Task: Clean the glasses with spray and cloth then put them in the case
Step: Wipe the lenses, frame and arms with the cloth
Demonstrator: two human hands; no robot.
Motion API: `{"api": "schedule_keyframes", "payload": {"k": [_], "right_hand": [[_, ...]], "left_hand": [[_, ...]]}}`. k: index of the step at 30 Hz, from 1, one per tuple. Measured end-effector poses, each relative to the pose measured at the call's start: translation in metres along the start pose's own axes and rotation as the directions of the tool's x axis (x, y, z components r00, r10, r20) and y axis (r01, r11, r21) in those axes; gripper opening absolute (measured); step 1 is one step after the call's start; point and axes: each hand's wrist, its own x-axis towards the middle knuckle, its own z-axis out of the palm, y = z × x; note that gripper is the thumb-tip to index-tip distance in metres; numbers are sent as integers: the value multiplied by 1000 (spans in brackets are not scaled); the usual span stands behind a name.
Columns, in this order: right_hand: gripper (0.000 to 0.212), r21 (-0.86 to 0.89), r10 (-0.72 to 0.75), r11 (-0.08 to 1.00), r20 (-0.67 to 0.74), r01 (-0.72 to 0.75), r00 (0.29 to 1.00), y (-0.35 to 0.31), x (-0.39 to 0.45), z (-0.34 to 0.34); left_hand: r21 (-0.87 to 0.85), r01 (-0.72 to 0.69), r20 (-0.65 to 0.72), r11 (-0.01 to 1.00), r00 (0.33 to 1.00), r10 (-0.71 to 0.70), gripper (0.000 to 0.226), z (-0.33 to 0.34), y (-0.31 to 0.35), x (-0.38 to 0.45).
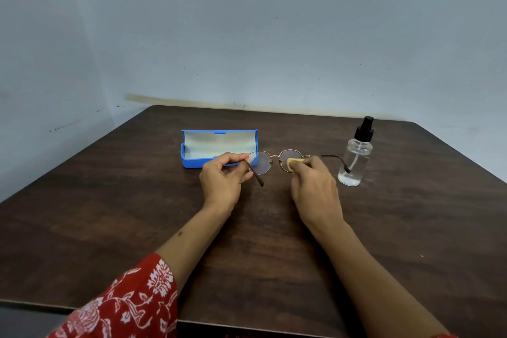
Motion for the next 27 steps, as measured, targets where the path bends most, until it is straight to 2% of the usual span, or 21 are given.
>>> {"api": "schedule_keyframes", "payload": {"k": [3,8,14,18,24,27], "right_hand": [[30,-9,-48,999,33,48,998,-1,-2,2],[29,1,65,998,-40,-65,997,3,0,-1],[28,21,-56,998,20,56,998,-1,-3,1],[28,27,73,997,-63,-71,995,2,-1,-1],[27,6,-30,1000,4,30,1000,-3,-4,2],[29,-1,34,999,-28,-34,999,0,-3,2]], "left_hand": [[-17,-7,-7,1000,1000,7,6,-1,1,-1],[-26,-7,-3,1000,1000,7,6,-1,0,-1],[-62,0,-11,998,1000,-1,6,-1,1,0],[-73,1,-5,997,1000,-1,4,-1,0,0],[-63,6,-14,998,1000,-6,7,-2,-1,0],[-67,4,-19,998,1000,-5,5,-2,0,0]]}}
